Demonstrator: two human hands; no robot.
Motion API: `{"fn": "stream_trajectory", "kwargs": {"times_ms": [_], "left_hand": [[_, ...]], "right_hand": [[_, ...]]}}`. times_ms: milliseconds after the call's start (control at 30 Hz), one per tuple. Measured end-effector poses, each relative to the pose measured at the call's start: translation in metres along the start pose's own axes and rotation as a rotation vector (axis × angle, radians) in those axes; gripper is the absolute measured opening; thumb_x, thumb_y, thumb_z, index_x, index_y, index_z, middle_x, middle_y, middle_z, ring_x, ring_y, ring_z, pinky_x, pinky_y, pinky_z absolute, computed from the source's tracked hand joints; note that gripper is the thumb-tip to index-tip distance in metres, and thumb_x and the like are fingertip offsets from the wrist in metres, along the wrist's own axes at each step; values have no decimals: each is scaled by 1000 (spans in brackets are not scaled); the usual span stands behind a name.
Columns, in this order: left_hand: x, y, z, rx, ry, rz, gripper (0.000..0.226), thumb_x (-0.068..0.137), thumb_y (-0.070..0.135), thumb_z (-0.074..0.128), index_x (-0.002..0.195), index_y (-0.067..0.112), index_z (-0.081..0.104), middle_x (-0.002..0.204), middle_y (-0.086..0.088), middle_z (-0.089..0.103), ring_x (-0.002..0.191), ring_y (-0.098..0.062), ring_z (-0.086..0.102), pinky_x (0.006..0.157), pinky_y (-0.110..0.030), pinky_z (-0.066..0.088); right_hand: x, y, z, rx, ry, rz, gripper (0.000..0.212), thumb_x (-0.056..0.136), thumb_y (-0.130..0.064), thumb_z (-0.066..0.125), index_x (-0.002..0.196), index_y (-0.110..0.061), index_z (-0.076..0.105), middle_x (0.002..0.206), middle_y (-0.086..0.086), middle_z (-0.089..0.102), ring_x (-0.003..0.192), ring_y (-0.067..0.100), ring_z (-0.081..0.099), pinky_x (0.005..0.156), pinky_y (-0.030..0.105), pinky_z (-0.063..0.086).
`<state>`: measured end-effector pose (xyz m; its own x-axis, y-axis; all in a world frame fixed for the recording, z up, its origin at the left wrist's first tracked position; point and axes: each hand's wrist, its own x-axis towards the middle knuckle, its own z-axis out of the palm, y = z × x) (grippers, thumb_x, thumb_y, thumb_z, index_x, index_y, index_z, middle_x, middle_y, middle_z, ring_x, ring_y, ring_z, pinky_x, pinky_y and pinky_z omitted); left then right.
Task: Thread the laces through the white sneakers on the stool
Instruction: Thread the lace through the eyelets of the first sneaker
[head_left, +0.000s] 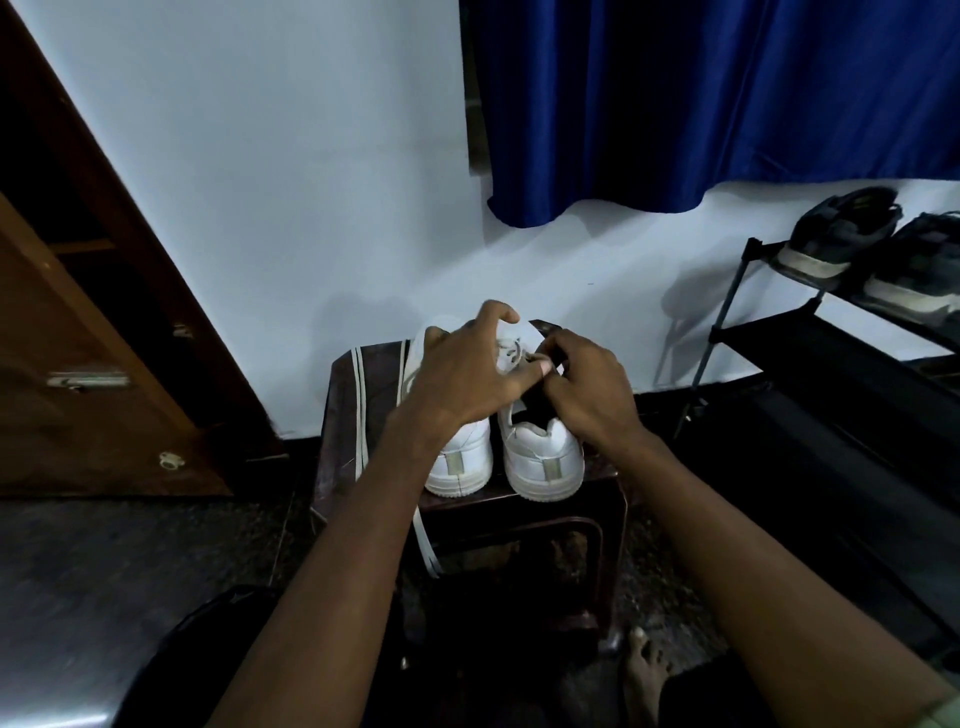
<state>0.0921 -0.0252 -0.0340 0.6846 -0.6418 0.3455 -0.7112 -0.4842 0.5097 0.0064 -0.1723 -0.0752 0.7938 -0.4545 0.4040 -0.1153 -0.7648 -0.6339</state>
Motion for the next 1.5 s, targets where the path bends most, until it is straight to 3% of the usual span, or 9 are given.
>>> {"fn": "stream_trajectory", "kwargs": {"times_ms": [167,333,467,733,900,1100,1267,1400,1500], "left_hand": [[5,-10,-2,21,-32,57,51,76,31,80,121,39,57,120,16,55,104,-4,61,97,-34,27],[3,-11,-6,-5,-77,-22,33,79,26,73,109,38,68,99,19,73,96,-8,66,102,-35,32],[3,-6,0,-13,-34,-70,24,85,27,66,106,38,74,88,16,75,83,-4,66,103,-34,30],[11,-9,16,128,146,102,9,93,35,67,100,34,73,103,9,65,100,-13,64,93,-35,34],[17,1,19,121,189,163,34,89,7,54,106,32,71,98,12,74,99,-12,68,94,-41,41],[16,0,24,277,161,179,12,78,28,71,89,31,76,90,8,72,84,-17,69,88,-39,43],[19,0,29,404,113,143,9,87,29,71,93,30,78,101,6,66,97,-19,65,90,-36,35],[23,-1,22,-154,38,-25,17,89,33,62,84,22,74,106,3,66,104,-21,62,94,-40,46],[25,5,6,-716,88,-252,30,90,41,55,77,16,64,81,1,68,82,-21,65,85,-43,48]], "right_hand": [[6,-1,-6,26,-24,61,11,95,-27,64,105,-25,69,92,-11,71,90,21,64,75,33,43],[13,8,-8,338,-128,247,19,79,-12,65,89,-25,74,92,-8,76,95,20,69,87,46,55],[16,11,-3,579,-126,375,33,80,10,57,91,-15,75,78,3,71,73,15,62,68,36,50],[11,8,0,373,-40,215,5,89,-17,71,91,-20,75,85,-12,74,81,4,64,79,27,50],[13,12,0,430,-63,250,13,87,-12,69,88,-23,76,88,-14,75,84,6,65,82,32,52],[15,18,-1,567,-101,288,13,85,-10,70,87,-20,78,96,-1,78,93,14,69,94,48,57],[17,20,-2,756,-166,385,13,88,3,68,90,-6,77,122,10,73,111,24,71,101,47,57],[16,16,-4,777,-156,452,15,90,8,62,101,5,71,94,13,73,85,23,67,81,38,55],[18,16,-2,755,-160,467,15,89,7,61,100,4,71,88,13,71,83,25,65,81,40,53]]}}
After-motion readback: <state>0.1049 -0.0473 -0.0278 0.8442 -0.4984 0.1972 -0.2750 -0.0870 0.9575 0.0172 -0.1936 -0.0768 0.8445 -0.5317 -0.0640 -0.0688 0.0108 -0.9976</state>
